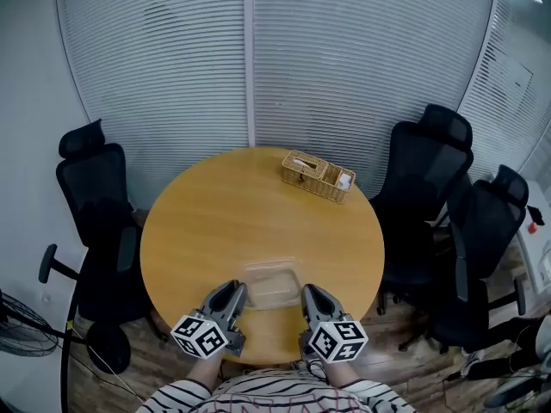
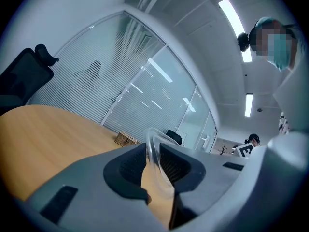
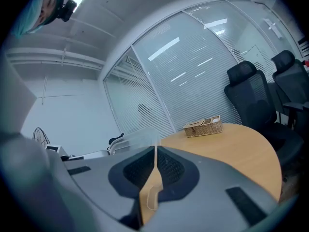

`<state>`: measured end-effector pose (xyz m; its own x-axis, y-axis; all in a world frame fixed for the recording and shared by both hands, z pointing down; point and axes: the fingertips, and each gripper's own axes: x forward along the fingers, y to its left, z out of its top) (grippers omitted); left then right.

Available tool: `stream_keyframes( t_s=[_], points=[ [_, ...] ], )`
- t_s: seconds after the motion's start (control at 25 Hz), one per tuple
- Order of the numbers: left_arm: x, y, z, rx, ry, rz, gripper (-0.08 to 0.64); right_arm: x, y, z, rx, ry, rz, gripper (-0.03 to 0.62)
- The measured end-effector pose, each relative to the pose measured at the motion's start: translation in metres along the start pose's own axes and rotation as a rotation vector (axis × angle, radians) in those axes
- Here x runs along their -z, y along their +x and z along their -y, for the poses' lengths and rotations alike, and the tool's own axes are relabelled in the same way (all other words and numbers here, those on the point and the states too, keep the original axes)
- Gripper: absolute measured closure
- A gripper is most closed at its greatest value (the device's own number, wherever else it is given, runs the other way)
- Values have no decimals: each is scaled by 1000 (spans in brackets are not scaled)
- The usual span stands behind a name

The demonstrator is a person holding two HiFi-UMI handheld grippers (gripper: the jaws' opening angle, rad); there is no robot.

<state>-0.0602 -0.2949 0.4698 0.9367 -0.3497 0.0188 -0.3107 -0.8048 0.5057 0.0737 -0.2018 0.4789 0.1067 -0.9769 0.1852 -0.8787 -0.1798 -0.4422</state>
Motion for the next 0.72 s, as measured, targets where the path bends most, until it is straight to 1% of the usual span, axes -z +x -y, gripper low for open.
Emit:
stream_keyframes(
  t_s=[0.52,0.72],
  points=[
    [-5,-12,-4,10,3,-4,471,4,1,-13,-5,-13,-4,552],
    [-8,-13,-13,9,5,-9,471,7,7,-18,1,-26,-7,552]
  ],
)
